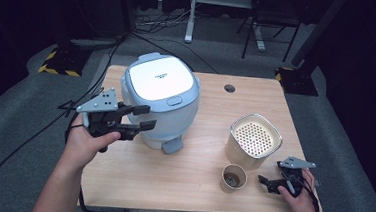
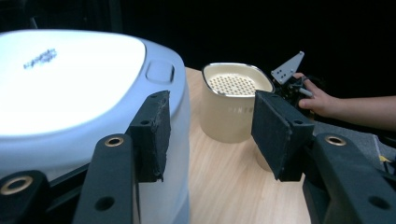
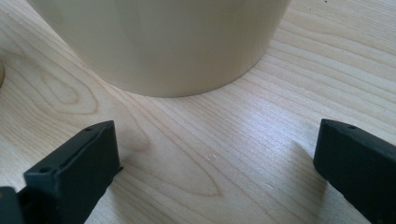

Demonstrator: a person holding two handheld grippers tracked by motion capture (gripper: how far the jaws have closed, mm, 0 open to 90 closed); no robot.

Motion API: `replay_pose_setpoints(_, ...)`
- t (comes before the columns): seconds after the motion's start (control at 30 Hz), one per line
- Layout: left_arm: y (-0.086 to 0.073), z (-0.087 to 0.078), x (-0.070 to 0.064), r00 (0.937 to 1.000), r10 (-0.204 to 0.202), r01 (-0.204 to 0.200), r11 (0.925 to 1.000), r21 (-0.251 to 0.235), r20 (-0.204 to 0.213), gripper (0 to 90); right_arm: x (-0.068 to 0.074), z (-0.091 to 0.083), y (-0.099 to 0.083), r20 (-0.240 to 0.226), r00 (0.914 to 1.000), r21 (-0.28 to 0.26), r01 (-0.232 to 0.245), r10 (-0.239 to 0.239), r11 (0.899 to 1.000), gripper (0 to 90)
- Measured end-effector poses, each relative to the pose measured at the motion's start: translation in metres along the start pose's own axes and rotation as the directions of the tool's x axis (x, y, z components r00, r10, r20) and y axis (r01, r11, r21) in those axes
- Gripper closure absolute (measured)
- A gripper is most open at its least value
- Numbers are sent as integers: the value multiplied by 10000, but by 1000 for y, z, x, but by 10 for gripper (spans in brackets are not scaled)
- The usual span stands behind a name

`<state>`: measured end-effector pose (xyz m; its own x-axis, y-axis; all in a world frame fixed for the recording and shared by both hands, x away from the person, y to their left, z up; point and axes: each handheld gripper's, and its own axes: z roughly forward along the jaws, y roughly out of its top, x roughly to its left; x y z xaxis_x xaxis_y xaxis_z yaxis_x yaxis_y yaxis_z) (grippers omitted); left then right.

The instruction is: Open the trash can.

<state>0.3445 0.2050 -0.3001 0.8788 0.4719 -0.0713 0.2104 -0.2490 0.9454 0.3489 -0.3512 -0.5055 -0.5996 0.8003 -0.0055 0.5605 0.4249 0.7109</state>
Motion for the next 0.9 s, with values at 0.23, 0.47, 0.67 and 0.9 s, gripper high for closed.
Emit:
replay_pose_setpoints(0.23, 20, 17, 13, 9990, -310, 296, 9987, -421, -316, 501, 0, 0, 0, 0, 10000, 0, 1, -1, 10000, 3)
replay_pose_setpoints(0.47, 28, 33, 22, 9978, -518, 509, 9985, -210, -414, 675, 0, 0, 0, 0, 10000, 0, -3, 3, 10000, 3)
replay_pose_setpoints(0.67, 34, 52, 24, 9978, -566, 574, 9981, 226, -356, 850, 0, 0, 0, 1, 10000, -1, 1, -1, 10000, 3)
replay_pose_setpoints(0.9, 35, 68, 22, 9971, -337, 402, 9945, 966, -685, 896, 0, 0, 0, 0, 10000, -1, 2, -2, 10000, 3)
